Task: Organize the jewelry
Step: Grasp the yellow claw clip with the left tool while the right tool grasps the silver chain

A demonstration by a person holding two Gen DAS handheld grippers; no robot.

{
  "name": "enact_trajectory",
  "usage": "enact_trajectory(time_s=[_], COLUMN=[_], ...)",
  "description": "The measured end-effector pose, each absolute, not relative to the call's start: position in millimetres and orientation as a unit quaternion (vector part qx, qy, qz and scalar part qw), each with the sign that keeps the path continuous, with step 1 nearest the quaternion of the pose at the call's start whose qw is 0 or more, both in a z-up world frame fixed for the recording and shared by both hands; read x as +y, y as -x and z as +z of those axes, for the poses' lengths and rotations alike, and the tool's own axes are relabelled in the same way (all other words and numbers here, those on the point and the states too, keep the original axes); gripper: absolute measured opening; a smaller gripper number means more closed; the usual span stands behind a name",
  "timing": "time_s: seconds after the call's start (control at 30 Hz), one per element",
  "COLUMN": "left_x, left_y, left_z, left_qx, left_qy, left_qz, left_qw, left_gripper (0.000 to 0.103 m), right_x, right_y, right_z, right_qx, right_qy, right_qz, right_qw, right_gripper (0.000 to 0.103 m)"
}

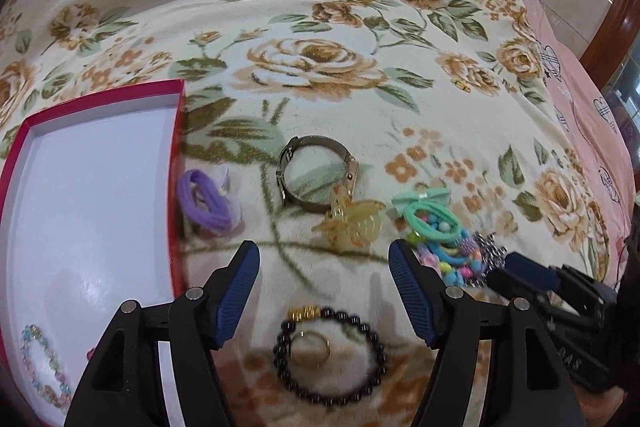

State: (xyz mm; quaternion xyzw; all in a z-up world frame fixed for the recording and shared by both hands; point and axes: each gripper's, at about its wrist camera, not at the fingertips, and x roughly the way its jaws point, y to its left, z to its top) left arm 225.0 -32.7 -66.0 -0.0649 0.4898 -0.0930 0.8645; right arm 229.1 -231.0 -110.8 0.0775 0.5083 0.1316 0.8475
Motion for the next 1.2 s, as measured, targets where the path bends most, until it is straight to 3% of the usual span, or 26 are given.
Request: enact_trajectory(time_s=[0.1,0.2,0.23,0.33,1.2], left_x=[-37.5,-40.1,-43.0,-45.8,47.4], left_y=[-233.0,-238.5,-240.6,-240.3,-134.1], left_z=[-72.0,-76.8,-78.1,-77.0,-16.1], left_qx=[0.491,0.492,0.493,0.487,0.426], left_qy=[0.065,0.075,0.071,0.058,0.127], left_qz=[-0.088,-0.102,-0.104,-0.102,-0.095], left_qw=[0.865,0.861,0.861,0.865,0.891], left_gripper=[0.063,0.047,0.040,0.040,0.039], right_x=[-226.6,-224.5,-224.6,-228.3,-208.6], right_y=[-230.5,-231.4,-231.2,-231.3,-203.2], right_z=[-113.7,-115.6,-115.9,-116.5,-27.8], right_qx=[0.508,0.507,0.506,0.505,0.411], right_qy=[-0.066,-0.057,-0.052,-0.059,-0.092], right_qz=[0.129,0.123,0.120,0.119,0.176], right_qw=[0.849,0.851,0.852,0.853,0.890], right_gripper=[0.040,0.035,0.028,0.011,0.009])
